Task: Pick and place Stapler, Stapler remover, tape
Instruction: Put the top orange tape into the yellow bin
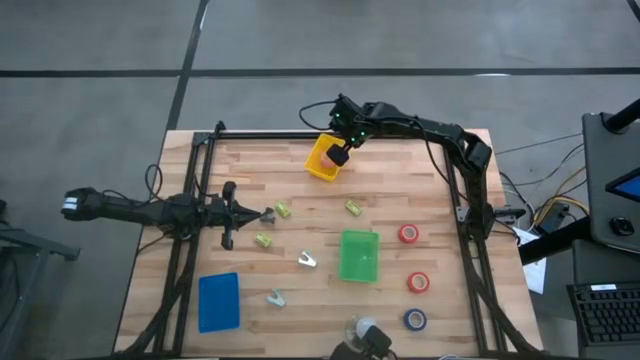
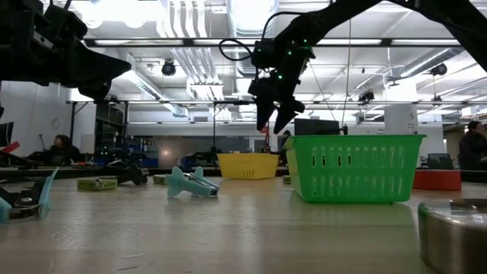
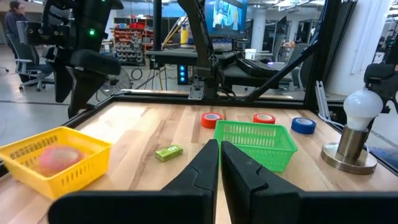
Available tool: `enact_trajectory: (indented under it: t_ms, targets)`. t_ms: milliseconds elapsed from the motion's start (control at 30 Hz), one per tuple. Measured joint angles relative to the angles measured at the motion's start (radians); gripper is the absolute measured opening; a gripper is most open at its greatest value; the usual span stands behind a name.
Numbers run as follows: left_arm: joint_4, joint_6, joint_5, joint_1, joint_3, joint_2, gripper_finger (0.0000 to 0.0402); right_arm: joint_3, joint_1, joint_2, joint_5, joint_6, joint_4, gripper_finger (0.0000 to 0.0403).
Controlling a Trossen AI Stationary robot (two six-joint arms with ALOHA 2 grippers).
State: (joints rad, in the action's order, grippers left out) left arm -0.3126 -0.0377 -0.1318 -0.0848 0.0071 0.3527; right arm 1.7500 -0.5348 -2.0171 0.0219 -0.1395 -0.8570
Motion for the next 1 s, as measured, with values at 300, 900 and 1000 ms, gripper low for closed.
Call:
enact_trajectory:
  t_ms: [300, 900, 1000]
  targets:
    - [0.0, 0.0, 0.0, 0.0, 0.0, 0.0, 0.0023, -0.001, 0.033, 0.036, 0.003, 0.024, -0.099, 0.0368]
    - [0.01, 0.0, 0.0, 0.0, 0.0, 0.002, 0.0023, -0.447, 0.298, 0.437, 0.086, -0.289, -0.39, 0.0368]
    - [0.011, 0.0, 0.0, 0.0, 0.0, 0.002, 0.0023, -0.581, 0.341, 0.533, 0.086, -0.374, -0.353, 0.0368]
